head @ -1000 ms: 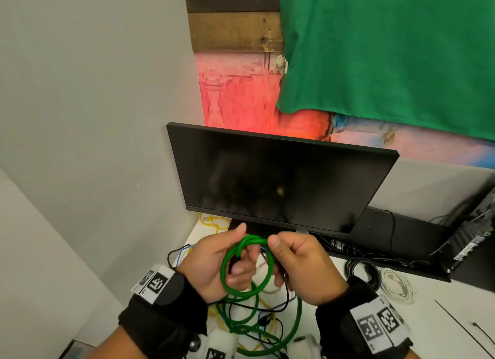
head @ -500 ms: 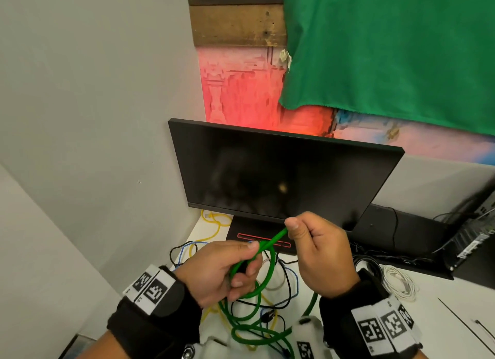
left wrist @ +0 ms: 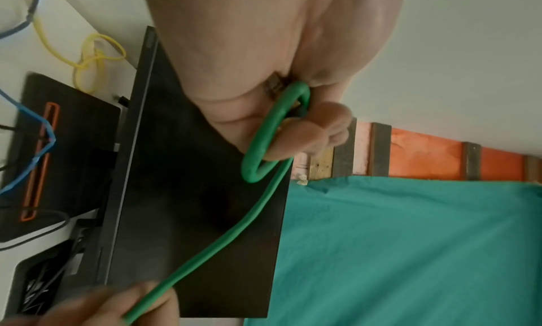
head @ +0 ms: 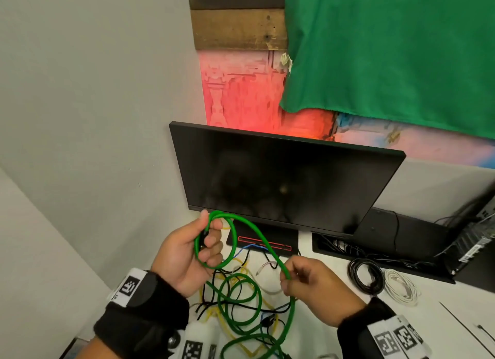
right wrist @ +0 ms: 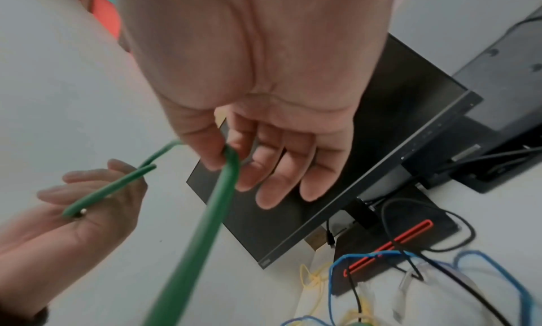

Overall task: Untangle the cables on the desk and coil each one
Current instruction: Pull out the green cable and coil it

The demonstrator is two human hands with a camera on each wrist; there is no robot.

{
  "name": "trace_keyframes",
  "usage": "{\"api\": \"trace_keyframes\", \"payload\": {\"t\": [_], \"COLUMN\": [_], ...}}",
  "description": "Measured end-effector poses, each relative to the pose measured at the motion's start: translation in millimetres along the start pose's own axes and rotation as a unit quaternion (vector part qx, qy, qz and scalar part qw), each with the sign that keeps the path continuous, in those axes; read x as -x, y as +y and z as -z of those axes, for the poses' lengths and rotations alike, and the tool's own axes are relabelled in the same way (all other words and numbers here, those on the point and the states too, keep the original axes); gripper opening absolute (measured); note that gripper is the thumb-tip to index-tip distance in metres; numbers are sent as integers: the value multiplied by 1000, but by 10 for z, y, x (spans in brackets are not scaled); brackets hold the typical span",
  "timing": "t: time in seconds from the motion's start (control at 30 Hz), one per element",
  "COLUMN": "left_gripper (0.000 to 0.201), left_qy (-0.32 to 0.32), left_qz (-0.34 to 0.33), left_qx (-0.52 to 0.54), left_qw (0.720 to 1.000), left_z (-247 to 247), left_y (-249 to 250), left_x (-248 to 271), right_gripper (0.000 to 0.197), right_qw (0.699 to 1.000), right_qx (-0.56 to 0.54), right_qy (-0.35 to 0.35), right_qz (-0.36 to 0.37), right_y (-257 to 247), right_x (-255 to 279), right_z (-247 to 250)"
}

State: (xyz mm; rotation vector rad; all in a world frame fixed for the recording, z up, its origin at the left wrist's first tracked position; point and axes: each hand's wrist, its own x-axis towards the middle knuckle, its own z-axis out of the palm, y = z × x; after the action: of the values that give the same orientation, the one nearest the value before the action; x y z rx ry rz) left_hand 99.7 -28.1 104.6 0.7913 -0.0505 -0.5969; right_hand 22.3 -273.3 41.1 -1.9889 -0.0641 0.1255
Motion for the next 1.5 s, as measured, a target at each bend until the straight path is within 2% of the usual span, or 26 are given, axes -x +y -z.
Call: {"api": "trace_keyframes", "payload": {"t": [0.07, 0.13, 0.2, 0.23, 0.27, 0.3, 0.33, 0.37, 0.4, 0.43, 0.47, 0.53, 0.6, 0.67, 0.73, 0.83, 0.9, 0.97, 1.03, 1.07, 1.13, 1.2, 1.3, 1.37, 1.43, 1.5], "left_gripper": [38, 36, 32, 30, 31, 32, 34, 34, 35, 35, 34, 32, 30, 31, 43, 59, 50, 44, 43, 44, 51, 58, 48, 41, 37, 35], "left_qy": [-26, -42, -46, -51, -62, -75, -82, -82, -77, -73, -71, -83, -95, -108, -108, -104, -107, -83, -58, -53, -65, -104, -131, -99, -47, 4], "left_qz": [9, 3, -25, -43, -63, -84, -104, -119, -128, -132, -131, -119, -96, -71, -45, -9, 18, 28, 31, 28, 25, 42, 36, 16, 0, -25], "left_qx": [-2, -21, -63, -74, -75, -76, -89, -116, -156, -213, -284, -416, -466, -467, -453, -368, -297, -262, -232, -226, -209, -138, -34, -49, -65, -56], "left_qw": [1000, 999, 997, 995, 993, 991, 987, 983, 976, 966, 947, 898, 874, 875, 884, 924, 949, 961, 970, 972, 976, 984, 990, 994, 997, 998], "left_z": [-20, -49, -79, -99, -121, -144, -172, -204, -234, -261, -277, -277, -252, -230, -206, -192, -218, -241, -260, -268, -300, -367, -466, -502, -503, -439], "left_y": [9, 1, -24, -34, -39, -40, -39, -43, -55, -72, -102, -178, -222, -215, -207, -217, -231, -248, -262, -278, -315, -379, -470, -480, -413, -270], "left_x": [6, 16, 28, 30, 26, 12, -13, -42, -73, -99, -116, -122, -95, -40, 18, 71, 57, 28, -4, -18, -40, -56, -93, -130, -183, -229], "right_gripper": [7, 16, 20, 23, 24, 26, 29, 32, 35, 34, 33, 31, 30, 24, 25, 42, 49, 40, 29, 30, 39, 46, 46, 42, 29, 24], "right_qw": [993, 955, 923, 927, 943, 964, 978, 975, 959, 939, 927, 922, 935, 947, 935, 922, 945, 985, 994, 991, 987, 981, 968, 972, 979, 990], "right_qx": [-75, -176, -158, -94, -8, 76, 149, 219, 274, 310, 320, 304, 255, 204, 229, 295, 253, 91, -52, -81, -92, -110, -178, -125, -96, -122], "right_qy": [86, 238, 351, 362, 332, 254, 140, 23, -73, -135, -163, -147, -84, -12, 77, 152, 144, 94, 39, 30, 52, 96, 131, 142, 120, 27], "right_qz": [-7, -26, -25, -18, -14, -17, -26, -20, 11, 59, 107, 190, 231, 247, 261, 200, 147, 112, 93, 100, 121, 130, 116, 140, 133, 62], "right_y": [55, 91, 91, 83, 58, 4, -76, -153, -234, -333, -436, -617, -765, -809, -776, -726, -686, -640, -612, -603, -612, -635, -707, -705, -655, -532], "right_x": [-58, -150, -189, -189, -183, -165, -129, -88, -47, -5, 35, 100, 135, 129, 75, -32, -83, -132, -150, -152, -181, -228, -304, -330, -329, -286], "right_z": [-21, 40, 123, 145, 134, 75, -18, -123, -230, -325, -396, -441, -373, -249, -118, -17, -69, -156, -206, -215, -236, -258, -241, -196, -124, -47]}}
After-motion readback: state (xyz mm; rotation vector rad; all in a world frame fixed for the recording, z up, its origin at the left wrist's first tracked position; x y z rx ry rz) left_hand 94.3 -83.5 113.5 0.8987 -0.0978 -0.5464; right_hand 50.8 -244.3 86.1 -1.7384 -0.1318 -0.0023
